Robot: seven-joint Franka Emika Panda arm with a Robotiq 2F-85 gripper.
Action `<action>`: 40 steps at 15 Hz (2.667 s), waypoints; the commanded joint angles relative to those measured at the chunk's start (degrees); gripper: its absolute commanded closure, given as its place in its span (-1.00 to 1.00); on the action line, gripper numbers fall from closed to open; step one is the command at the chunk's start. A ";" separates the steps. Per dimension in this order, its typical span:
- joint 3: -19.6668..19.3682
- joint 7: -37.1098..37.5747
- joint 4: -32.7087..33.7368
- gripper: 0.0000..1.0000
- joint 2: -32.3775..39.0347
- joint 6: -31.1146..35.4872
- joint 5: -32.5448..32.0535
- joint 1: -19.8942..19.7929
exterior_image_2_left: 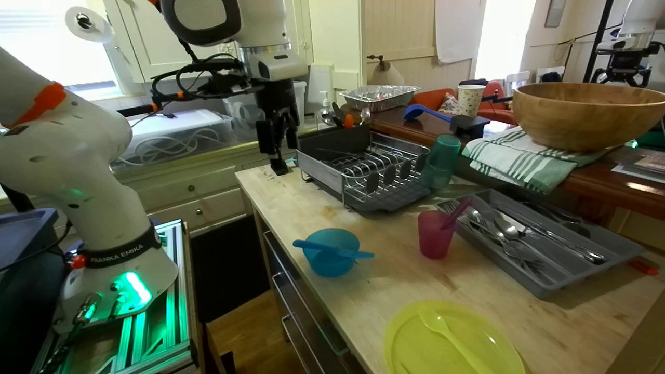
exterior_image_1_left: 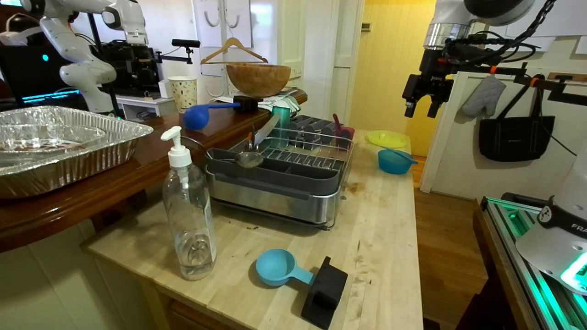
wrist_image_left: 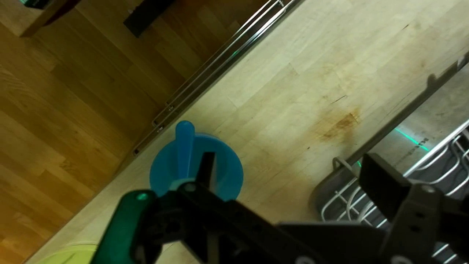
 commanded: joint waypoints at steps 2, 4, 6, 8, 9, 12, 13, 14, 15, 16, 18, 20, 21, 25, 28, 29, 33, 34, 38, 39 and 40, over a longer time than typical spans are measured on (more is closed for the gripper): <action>-0.19 0.50 0.08 -1.00 -0.01 -0.06 -0.22 0.32; 0.01 1.83 -0.13 -1.00 1.05 1.15 -1.13 -0.77; -0.89 1.95 0.05 -1.00 2.45 1.66 -1.15 -1.60; -2.99 -0.43 0.28 -1.00 4.32 2.54 -0.19 -1.72; -4.01 -1.73 0.34 -1.00 5.22 2.92 0.05 -1.72; -7.60 -6.59 0.50 -1.00 8.86 4.81 0.71 -1.54; -8.38 -7.79 0.20 -1.00 10.07 6.41 0.44 -1.66; -8.99 -8.86 0.10 -1.00 10.91 7.31 0.26 -1.68; -9.70 -10.12 -0.14 -1.00 11.99 8.60 0.60 -1.46; -9.87 -10.63 -0.48 -1.00 12.93 10.33 0.18 -1.57; -10.42 -11.67 -1.22 -1.00 14.96 14.33 0.02 -1.67; -10.71 -11.95 -1.85 -1.00 16.97 19.20 -0.01 -1.83; -10.72 -11.78 -2.18 -1.00 18.06 21.54 -0.16 -1.93; -11.04 -11.49 -3.26 -1.00 22.17 28.33 -0.08 -2.01; -11.37 -11.42 -3.41 -1.00 24.65 31.34 0.54 -1.73; -11.49 -11.53 -3.35 -1.00 25.22 31.91 0.87 -1.57; -11.84 -12.09 -3.06 -1.00 27.39 33.83 2.79 -0.95; -11.81 -12.07 -3.04 -1.00 27.71 34.16 3.22 -0.84; -11.66 -12.70 -2.75 -0.31 28.91 34.06 4.65 -0.35; -11.64 -12.71 -2.68 -0.17 29.19 33.99 4.82 -0.33; -11.63 -12.85 -2.59 0.03 29.41 33.94 5.00 -0.27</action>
